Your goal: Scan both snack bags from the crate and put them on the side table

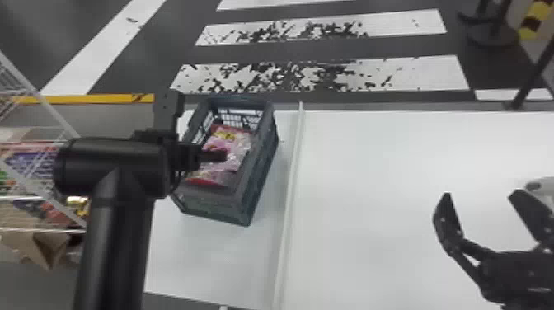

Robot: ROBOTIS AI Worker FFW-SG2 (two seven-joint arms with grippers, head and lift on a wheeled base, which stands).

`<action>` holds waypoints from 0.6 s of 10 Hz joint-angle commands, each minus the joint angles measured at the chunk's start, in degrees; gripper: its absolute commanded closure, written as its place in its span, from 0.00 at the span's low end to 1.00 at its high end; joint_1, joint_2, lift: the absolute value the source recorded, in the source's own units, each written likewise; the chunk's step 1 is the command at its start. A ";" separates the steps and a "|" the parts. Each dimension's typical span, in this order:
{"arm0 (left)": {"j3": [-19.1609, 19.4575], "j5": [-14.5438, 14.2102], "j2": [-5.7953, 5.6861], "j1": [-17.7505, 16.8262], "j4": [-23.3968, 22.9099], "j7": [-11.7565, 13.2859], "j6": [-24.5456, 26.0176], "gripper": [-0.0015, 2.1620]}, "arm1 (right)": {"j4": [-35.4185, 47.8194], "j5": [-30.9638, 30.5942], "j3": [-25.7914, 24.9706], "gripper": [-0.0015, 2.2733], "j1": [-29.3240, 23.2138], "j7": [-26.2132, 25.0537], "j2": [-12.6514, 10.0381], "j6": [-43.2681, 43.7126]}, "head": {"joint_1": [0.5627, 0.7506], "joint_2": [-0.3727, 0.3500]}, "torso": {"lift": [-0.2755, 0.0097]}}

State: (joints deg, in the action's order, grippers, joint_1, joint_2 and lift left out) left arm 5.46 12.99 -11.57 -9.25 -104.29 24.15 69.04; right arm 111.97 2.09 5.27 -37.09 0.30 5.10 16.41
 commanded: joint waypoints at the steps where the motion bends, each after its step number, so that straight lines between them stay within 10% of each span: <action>1: -0.89 0.89 -0.11 -1.30 2.16 0.90 0.00 0.06 | 0.00 -0.15 0.00 0.03 0.00 -0.03 0.00 -0.20 | 0.70 0.79 | 0.66; 6: -5.37 2.56 -0.29 -6.13 12.18 1.87 -0.18 0.06 | -0.35 -0.15 0.00 0.03 0.35 0.05 0.18 -1.26 | 0.70 0.77 | 0.66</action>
State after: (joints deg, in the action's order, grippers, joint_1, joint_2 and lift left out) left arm 0.69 15.19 -11.86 -14.74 -93.58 25.97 68.90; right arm 111.72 1.93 5.27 -36.80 0.31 5.22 15.35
